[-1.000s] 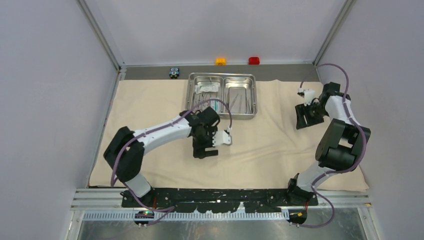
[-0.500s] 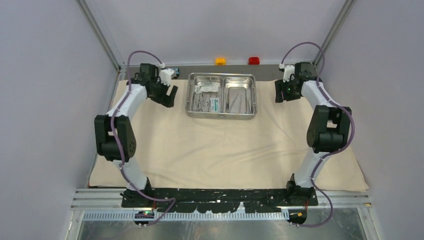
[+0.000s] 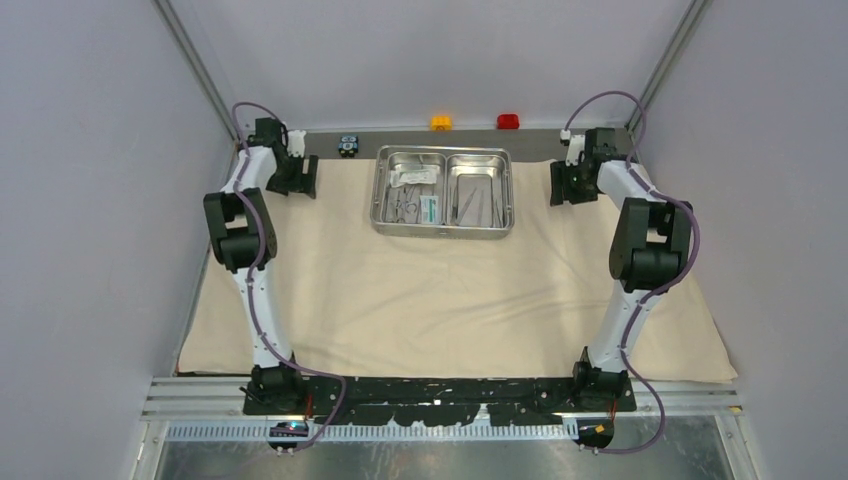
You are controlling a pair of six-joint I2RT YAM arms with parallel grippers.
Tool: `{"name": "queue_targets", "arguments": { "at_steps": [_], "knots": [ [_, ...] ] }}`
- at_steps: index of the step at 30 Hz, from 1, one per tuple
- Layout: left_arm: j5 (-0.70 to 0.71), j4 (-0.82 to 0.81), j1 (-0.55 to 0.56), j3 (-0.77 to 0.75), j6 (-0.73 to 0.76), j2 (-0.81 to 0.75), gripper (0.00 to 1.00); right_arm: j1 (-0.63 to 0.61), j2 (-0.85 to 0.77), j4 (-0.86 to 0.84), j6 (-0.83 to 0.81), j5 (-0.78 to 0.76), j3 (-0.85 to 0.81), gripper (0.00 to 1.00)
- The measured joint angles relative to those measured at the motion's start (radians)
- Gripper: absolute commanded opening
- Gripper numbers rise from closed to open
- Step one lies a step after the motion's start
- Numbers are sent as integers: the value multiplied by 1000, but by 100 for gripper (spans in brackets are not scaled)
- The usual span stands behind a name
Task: Open and lay out the surgical kit
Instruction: Smooth out the surgical kit at the center of the board.
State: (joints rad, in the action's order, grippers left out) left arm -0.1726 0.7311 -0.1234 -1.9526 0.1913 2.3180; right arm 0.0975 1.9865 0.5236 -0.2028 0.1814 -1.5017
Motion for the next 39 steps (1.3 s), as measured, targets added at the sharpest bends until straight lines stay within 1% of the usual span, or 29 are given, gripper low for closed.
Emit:
{"name": "queue_targets", "arguments": {
  "at_steps": [3,7,10,13,16,20,22,26,33,35,39],
  "knots": [
    [16,17,-21,-19,7,15,76,0,0,0,-7,-17,29,60],
    [34,32,-56,-30,36,28,70,0,0,1,-14,-40,43,60],
    [50,40,-85,-36,56,33,66,0,2,5,-15,-51,37,61],
    [50,47,-114,-41,72,36,65,0,23,30,-9,-52,-2,61],
    [50,50,-126,-42,82,38,66,0,64,43,3,-40,-62,60],
    [53,55,-128,-50,94,41,74,-9,111,54,21,-28,-111,61],
    [56,58,-130,-57,101,44,76,-16,122,66,24,-24,-116,60],
    [58,73,-134,-79,105,55,76,-24,143,92,26,-20,-140,61],
    [71,181,-133,-223,121,131,76,-30,194,116,27,-20,-201,60],
    [67,196,-133,-243,131,142,72,-30,199,124,27,-20,-207,60],
    [52,228,-133,-278,142,162,58,-30,205,131,27,-23,-212,60]
  ]
}}
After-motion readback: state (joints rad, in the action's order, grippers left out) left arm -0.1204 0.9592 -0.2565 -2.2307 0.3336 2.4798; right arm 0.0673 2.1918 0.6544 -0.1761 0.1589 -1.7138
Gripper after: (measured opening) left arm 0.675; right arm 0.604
